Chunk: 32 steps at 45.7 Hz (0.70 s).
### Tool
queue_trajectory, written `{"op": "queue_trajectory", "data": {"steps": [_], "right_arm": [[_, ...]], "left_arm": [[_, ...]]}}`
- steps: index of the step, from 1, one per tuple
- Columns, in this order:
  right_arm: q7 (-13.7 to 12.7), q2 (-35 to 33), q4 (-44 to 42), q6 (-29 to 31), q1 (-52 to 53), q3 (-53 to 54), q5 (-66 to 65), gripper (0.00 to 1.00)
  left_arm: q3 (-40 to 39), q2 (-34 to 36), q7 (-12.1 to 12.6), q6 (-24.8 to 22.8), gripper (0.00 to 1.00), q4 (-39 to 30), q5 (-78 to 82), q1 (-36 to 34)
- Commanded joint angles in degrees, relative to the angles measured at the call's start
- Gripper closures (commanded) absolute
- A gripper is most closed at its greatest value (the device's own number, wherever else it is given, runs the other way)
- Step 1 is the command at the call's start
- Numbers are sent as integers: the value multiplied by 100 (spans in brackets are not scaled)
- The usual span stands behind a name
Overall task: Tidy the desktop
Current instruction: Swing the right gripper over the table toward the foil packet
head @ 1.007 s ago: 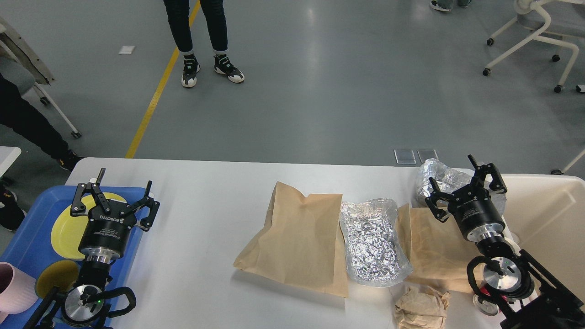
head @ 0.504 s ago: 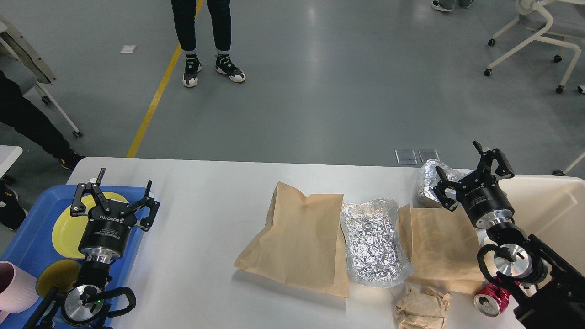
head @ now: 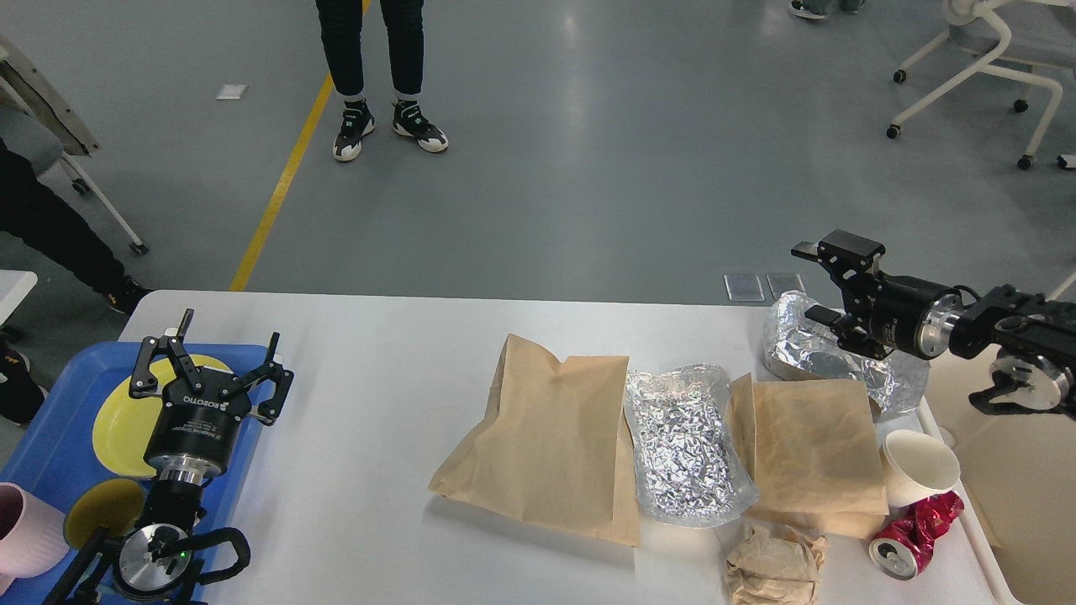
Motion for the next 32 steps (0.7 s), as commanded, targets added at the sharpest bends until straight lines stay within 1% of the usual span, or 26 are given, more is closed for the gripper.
{"op": "queue_trajectory", "data": {"steps": [1, 4, 8, 9, 10, 15, 17, 19, 20, 25, 26, 28, 30, 32], "right_arm": [[-7, 338, 36, 219, 1446, -2293, 470, 0], [-7, 768, 44, 561, 2105, -3470, 734, 0], [-42, 1208, 97, 1062, 2879, -4544, 814, 0], [-51, 1323, 149, 1238, 3055, -4764, 814, 0], [-68, 1541, 254, 1596, 3422, -5193, 823, 0], [-121, 2149, 615, 2188, 4233, -6013, 823, 0], [-226, 2404, 834, 2294, 4540, -6233, 823, 0], [-463, 2597, 1168, 2364, 4874, -6366, 823, 0], [-629, 2642, 1335, 2382, 5033, -6392, 823, 0], [-1780, 2695, 2371, 2409, 5955, -6305, 841, 0], [-1983, 2704, 2574, 2391, 6114, -6252, 849, 0], [-2308, 2721, 2934, 2408, 6421, -6094, 902, 0], [-2520, 2739, 3277, 2444, 6720, -5989, 1051, 0], [-2582, 2756, 3594, 2505, 7054, -5936, 1305, 0]], "left_arm": [[0, 0, 5, 0, 4, -6, 0, 0], [0, 0, 5, 0, 4, -6, 8, 0], [0, 0, 5, 0, 4, 3, 0, 0], [0, 0, 5, 0, 4, -6, 0, 0], [0, 0, 5, 0, 4, -6, 0, 0], [0, 0, 5, 0, 4, -6, 0, 0], [0, 0, 5, 0, 4, 3, 0, 0], [0, 0, 5, 0, 4, -6, 0, 0], [0, 0, -3, 0, 4, -6, 0, 0], [0, 0, 5, 0, 4, 3, 0, 0], [0, 0, 5, 0, 4, -6, 0, 0], [0, 0, 5, 0, 4, 3, 0, 0], [0, 0, 5, 0, 4, -6, 0, 0], [0, 0, 5, 0, 4, 3, 0, 0]]}}
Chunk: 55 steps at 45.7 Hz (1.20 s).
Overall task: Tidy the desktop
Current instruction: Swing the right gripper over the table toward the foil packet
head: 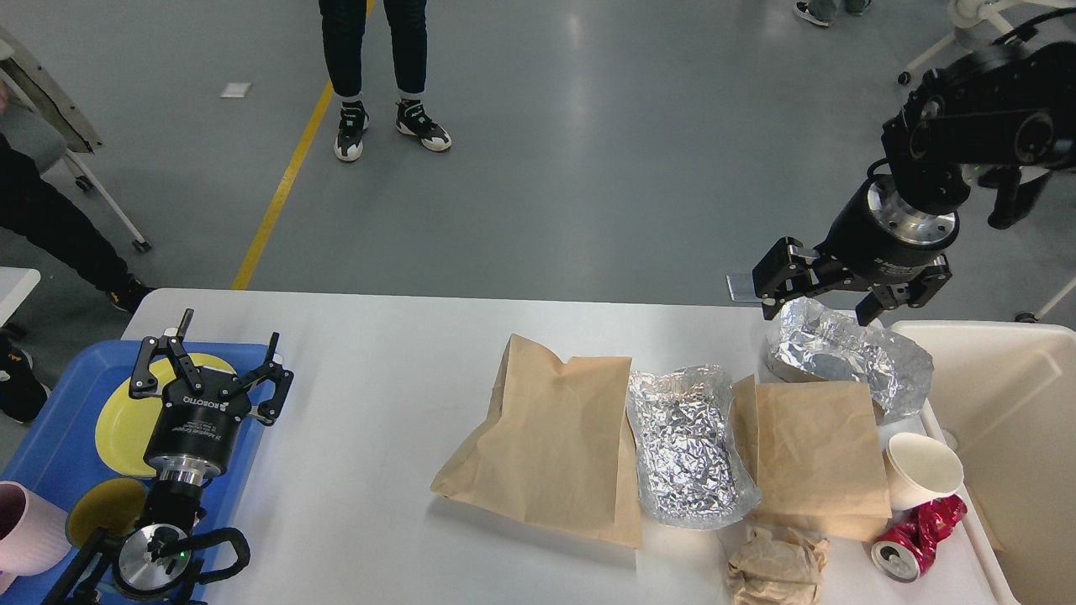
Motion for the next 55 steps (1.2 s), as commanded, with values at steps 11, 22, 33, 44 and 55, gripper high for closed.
{"op": "queue_trajectory", "data": {"steps": [11, 22, 33, 44, 55], "right_arm": [[-475, 407, 1576, 120, 1744, 490, 1149, 0], [-511, 354, 1576, 120, 1745, 561, 1158, 0], [-502, 346, 1506, -29, 1666, 640, 1456, 0], [-502, 275, 803, -758, 446, 1553, 1597, 0], [-519, 951, -892, -1646, -1277, 1862, 1658, 0]], "left_arm": [[0, 0, 0, 0, 4, -1, 0, -9], [0, 0, 9, 0, 4, -1, 0, 0], [0, 0, 9, 0, 4, -1, 8, -9], [0, 0, 9, 0, 4, -1, 0, 0], [0, 0, 17, 0, 4, -1, 8, 0]]}}
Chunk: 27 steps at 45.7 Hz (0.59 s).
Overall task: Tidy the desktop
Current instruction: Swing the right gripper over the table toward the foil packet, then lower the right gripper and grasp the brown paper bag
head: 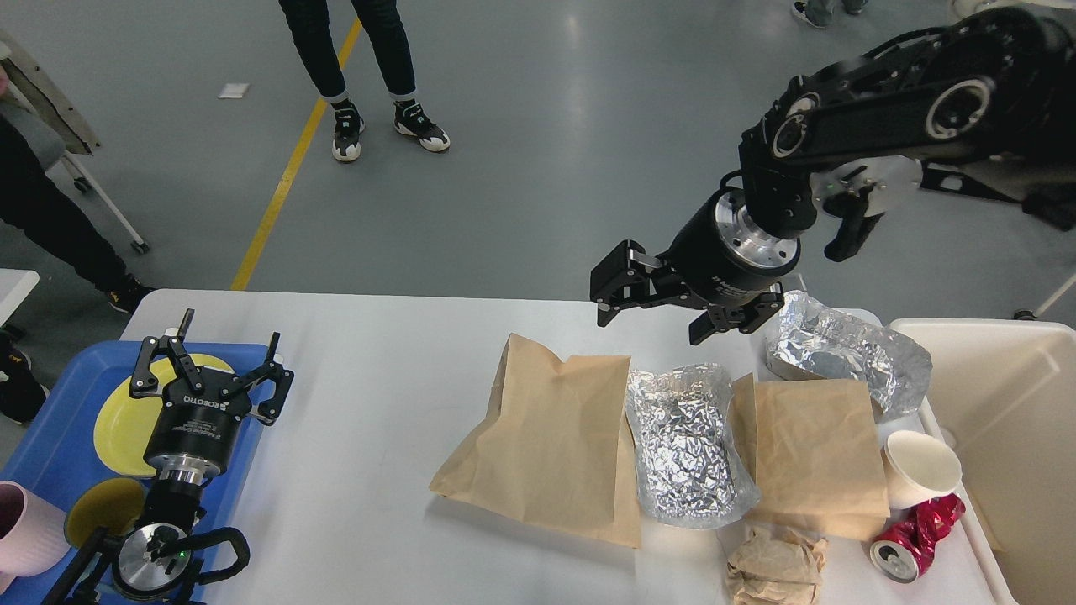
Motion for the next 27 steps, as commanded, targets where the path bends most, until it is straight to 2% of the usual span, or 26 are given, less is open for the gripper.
{"op": "queue_trajectory", "data": {"steps": [1, 4, 6, 13, 20, 22, 27], "right_arm": [[-15, 404, -1009, -326, -827, 21, 135, 0], [-68, 404, -1448, -343, -1179, 12, 599, 0], [-208, 448, -1677, -344, -1346, 3, 1126, 0], [-1034, 588, -2371, -493, -1908, 117, 3007, 0], [-1763, 983, -3268, -1459, -2918, 600, 3818, 0], [-1843, 1045, -3540, -1626, -3288, 837, 3827, 0], [-1843, 1186, -4121, -1697, -3992, 1558, 3687, 0]], "left_arm": [[0, 0, 8, 0, 4, 1, 3, 3], [0, 0, 8, -9, 4, 1, 2, 3], [0, 0, 8, -9, 4, 1, 3, 3], [0, 0, 8, -9, 4, 1, -6, -5], [0, 0, 8, -9, 4, 1, 2, 3], [0, 0, 8, -9, 4, 1, -6, -5], [0, 0, 8, -9, 4, 1, 3, -5]]}}
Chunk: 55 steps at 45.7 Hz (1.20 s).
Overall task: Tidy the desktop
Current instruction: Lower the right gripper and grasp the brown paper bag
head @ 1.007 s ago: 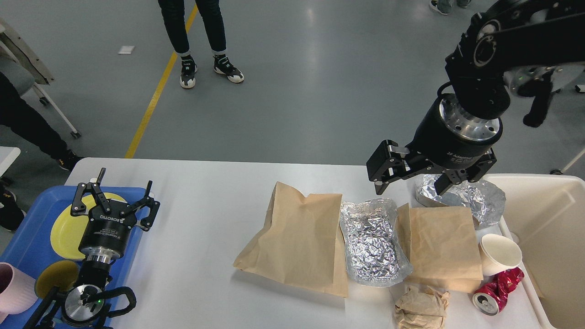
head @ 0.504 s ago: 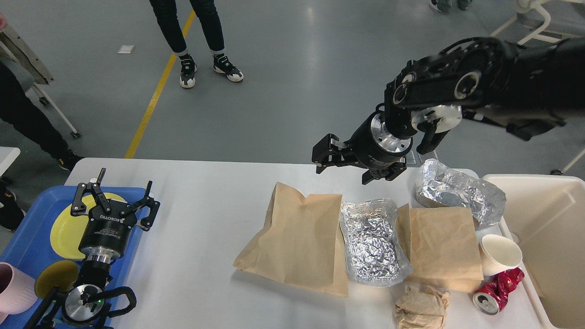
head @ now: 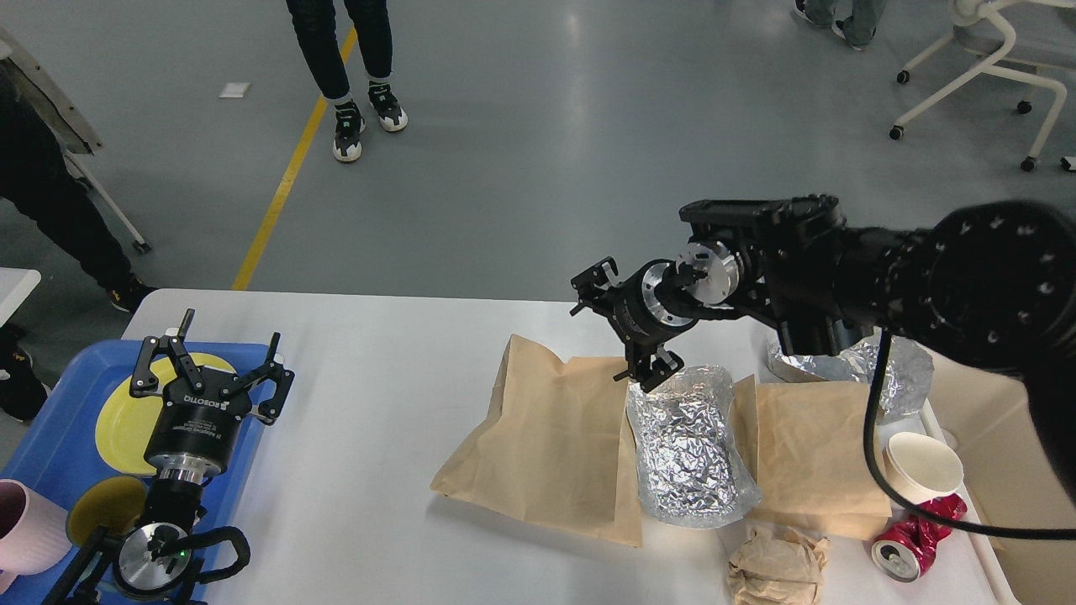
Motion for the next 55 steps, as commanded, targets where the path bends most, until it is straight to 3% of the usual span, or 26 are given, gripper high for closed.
{"op": "queue_trajectory", "data": {"steps": [1, 17, 53, 55], "right_arm": [[-57, 188, -644, -219, -808, 785, -150, 0], [40, 706, -2287, -597, -1837, 1691, -818, 0], [207, 706, -1699, -510, -2576, 1823, -853, 0], [207, 706, -1629, -510, -2576, 1823, -853, 7]], "left_arm": [[0, 0, 0, 2, 4, 1, 2, 3], [0, 0, 0, 2, 4, 1, 2, -5], [0, 0, 0, 2, 4, 1, 2, 3], [0, 0, -9, 2, 4, 1, -7, -6]]}}
